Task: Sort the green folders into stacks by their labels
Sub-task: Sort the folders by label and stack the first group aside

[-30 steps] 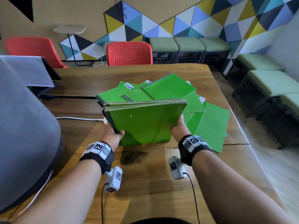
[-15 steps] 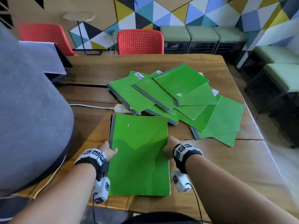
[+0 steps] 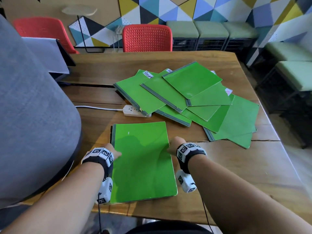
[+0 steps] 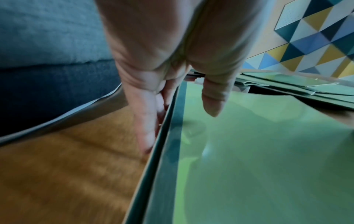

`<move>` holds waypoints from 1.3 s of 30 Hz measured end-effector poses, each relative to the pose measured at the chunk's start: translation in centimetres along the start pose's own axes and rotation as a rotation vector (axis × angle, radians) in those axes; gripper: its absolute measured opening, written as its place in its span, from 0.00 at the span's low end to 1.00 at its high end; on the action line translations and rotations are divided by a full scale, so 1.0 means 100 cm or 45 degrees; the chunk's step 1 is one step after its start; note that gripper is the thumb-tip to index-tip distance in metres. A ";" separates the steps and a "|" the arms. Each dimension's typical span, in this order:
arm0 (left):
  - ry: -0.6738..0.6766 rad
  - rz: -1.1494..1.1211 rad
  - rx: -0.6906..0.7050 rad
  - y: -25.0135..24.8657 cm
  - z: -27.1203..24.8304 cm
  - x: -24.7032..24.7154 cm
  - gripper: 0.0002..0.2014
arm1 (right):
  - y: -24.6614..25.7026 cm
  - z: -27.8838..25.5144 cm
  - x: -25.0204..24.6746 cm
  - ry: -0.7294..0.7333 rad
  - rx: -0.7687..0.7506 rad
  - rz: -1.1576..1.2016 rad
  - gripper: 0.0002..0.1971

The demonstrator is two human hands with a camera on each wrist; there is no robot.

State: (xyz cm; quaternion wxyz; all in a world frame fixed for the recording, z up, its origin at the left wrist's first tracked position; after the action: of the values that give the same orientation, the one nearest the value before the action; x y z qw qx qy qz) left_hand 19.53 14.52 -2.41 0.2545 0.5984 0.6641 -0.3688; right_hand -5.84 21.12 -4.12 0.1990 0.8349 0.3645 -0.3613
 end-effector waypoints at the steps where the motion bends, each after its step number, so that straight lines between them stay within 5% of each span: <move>1: -0.026 0.008 0.026 -0.005 0.003 -0.007 0.24 | -0.001 0.000 -0.005 -0.030 -0.004 0.017 0.06; 5: -0.192 0.067 0.164 -0.040 0.018 -0.038 0.26 | -0.006 -0.001 -0.044 -0.160 -0.045 0.003 0.06; 11: -0.165 0.050 0.445 -0.113 0.034 -0.071 0.22 | -0.029 0.013 -0.091 -0.348 -0.060 -0.006 0.17; 20: -0.135 -0.274 0.499 -0.206 0.077 -0.085 0.30 | -0.073 0.069 -0.141 -0.542 -0.059 0.083 0.26; 28: -0.199 -0.128 0.578 -0.256 0.132 -0.066 0.33 | -0.070 0.142 -0.157 -0.472 -0.113 0.002 0.37; 39: 0.159 0.383 0.649 -0.270 0.186 -0.029 0.35 | -0.042 0.205 -0.155 -0.271 -0.110 0.007 0.45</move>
State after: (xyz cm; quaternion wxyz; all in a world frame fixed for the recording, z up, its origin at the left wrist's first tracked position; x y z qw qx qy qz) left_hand -8.43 -2.32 -6.28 0.1065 0.7563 0.4684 -0.4441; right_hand -25.70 4.42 -6.40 0.2735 0.7833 0.3543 -0.4314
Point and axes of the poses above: each hand's wrist, its own z-axis towards the middle knuckle, its own x-axis out of the palm, y = z × x, the point moved 1 cm from there along z, towards the middle knuckle, and after that the axes turned 12 degrees about x, right-handed, at the moved point
